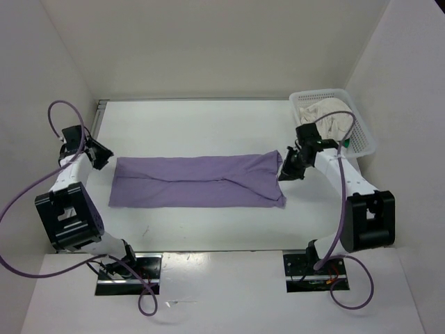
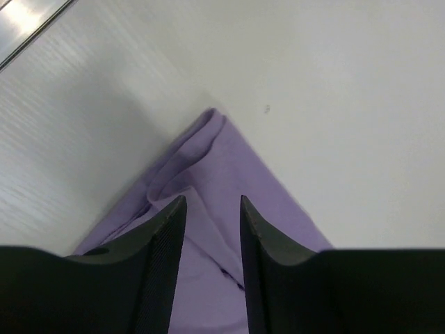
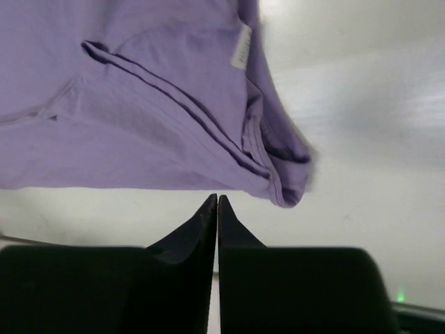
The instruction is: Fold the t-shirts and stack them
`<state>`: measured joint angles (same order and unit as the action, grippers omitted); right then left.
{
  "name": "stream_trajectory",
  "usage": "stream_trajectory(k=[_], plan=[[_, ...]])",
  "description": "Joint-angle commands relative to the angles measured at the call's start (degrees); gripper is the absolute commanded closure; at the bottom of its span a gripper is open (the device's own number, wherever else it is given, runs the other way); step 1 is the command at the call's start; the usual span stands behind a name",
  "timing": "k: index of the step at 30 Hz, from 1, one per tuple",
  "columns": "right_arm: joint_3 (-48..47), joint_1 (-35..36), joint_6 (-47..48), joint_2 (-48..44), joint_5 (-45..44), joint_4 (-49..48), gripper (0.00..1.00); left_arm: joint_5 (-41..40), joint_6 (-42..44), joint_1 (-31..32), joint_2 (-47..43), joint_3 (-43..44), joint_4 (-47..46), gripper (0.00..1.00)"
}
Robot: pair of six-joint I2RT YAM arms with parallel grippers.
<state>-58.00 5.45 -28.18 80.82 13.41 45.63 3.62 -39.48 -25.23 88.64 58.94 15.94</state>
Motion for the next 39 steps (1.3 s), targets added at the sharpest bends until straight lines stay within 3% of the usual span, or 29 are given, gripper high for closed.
stream_trajectory(k=[1,6,10,19,33,37,39], plan=[[-6.07,7.34,0.24,4.85,-3.64,-4.04,1.00,2.62,-0.60,3.67,-2.68,1.79,-2.59,0.56],[-13.10,15.28,-1.70,15.76,-7.51,-15.20,1.00,0.51,3.44,13.01,0.21,1.80,-3.11,0.56],[-17.93,16.43,-2.40,22.88,-8.75,-18.47,0.70,-0.01,4.59,14.42,3.90,2.50,-2.32,0.56],[-21.63,18.72,-1.17,29.83,-11.92,-17.94,0.57,-6.43,5.12,14.42,3.03,-0.14,-1.62,0.53],[-20.40,21.44,-1.18,30.97,-12.00,-16.18,0.56,-7.22,5.12,14.42,2.50,-0.75,-1.62,0.51],[-20.92,21.44,-0.65,30.98,-12.00,-15.05,0.85,-7.22,5.12,14.42,2.50,-0.75,-1.62,0.51],[-20.93,21.44,-0.64,29.76,-12.00,-14.43,0.92,-7.22,5.12,14.42,2.50,-0.75,-1.62,0.51]])
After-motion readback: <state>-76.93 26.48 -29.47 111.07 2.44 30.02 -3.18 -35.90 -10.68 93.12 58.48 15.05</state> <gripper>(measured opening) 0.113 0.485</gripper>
